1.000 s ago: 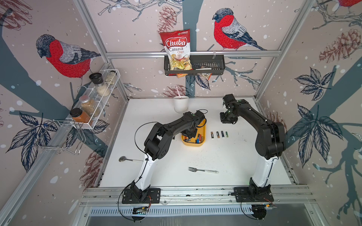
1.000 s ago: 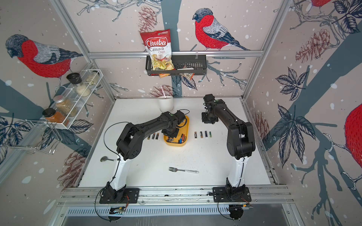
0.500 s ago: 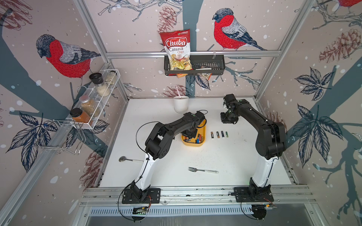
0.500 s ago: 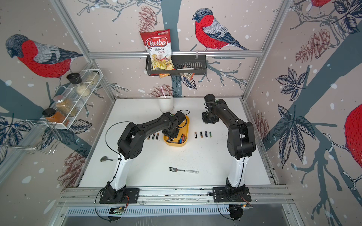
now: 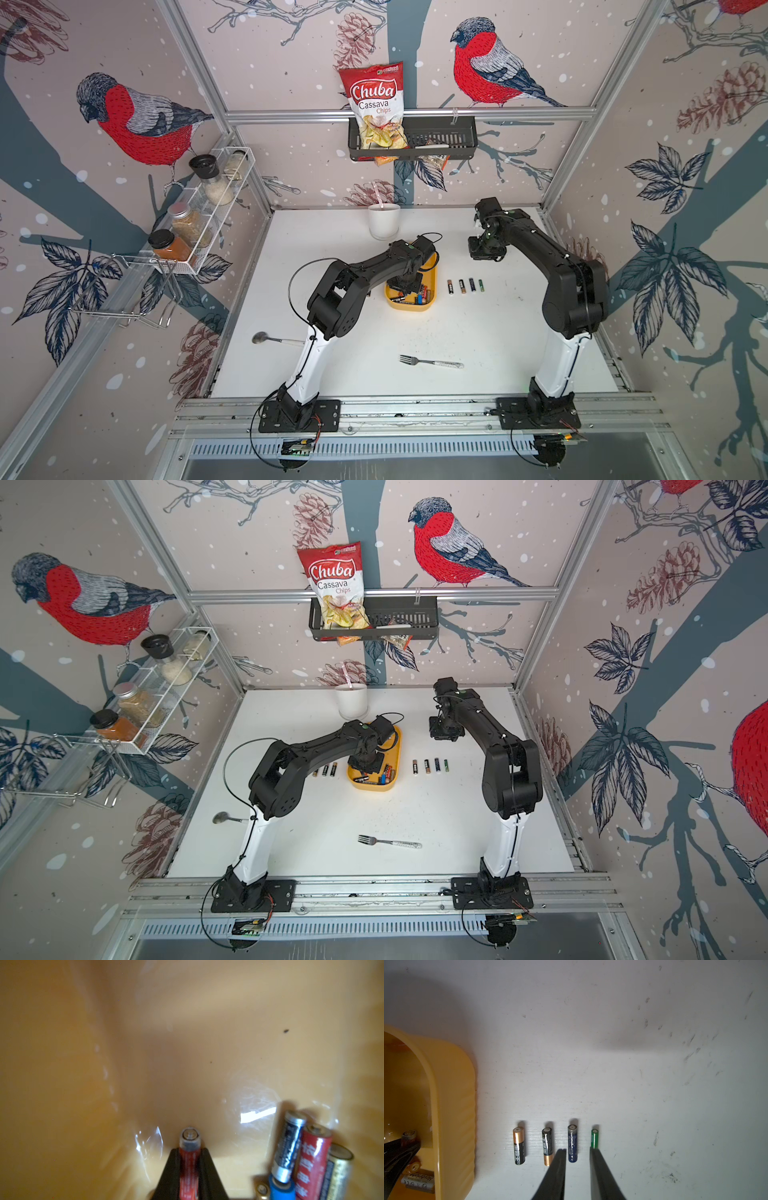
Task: Take the batteries out of the storage box
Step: Pick up the battery from the storage box, then place the battery at the center of the board.
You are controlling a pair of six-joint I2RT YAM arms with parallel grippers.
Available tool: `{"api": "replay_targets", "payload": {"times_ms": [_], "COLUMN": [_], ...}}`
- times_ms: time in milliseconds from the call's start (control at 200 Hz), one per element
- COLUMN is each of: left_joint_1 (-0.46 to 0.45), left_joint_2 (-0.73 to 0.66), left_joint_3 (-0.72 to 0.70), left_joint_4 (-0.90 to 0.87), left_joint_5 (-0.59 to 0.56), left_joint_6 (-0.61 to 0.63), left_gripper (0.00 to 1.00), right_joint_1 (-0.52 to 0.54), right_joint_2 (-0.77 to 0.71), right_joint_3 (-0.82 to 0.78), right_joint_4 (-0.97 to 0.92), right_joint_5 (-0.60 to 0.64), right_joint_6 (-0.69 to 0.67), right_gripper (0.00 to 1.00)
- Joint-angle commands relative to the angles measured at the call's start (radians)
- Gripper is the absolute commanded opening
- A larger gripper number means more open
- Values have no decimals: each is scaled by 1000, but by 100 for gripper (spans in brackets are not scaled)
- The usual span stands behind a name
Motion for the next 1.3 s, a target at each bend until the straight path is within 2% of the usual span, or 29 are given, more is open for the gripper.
{"api": "replay_targets", "payload": {"times_ms": [0,410,755,996,1291], "left_joint_1": [-2,37,112,176,304], "left_joint_2": [-2,-100,-246,-337,-471], "left_joint_3": [-3,-19,-106,-145,-264], "left_joint_4": [9,59,144,128,125], "left_joint_5": [23,123,246,250,250], "left_joint_6": [-5,-9,-31,-11,65], "left_gripper": [16,14,15,15,15], "right_joint_1": [2,35,84,127,165], "right_joint_2": [2,4,34,70,128], "right_joint_3": [10,24,79,152,254], "right_joint_4": [-14,-13,-25,-43,-79], "right_joint_5": [1,-5,-16,-31,-37], "right_joint_6": [-1,20,38,50,59], "right_gripper": [27,27,27,27,27]}}
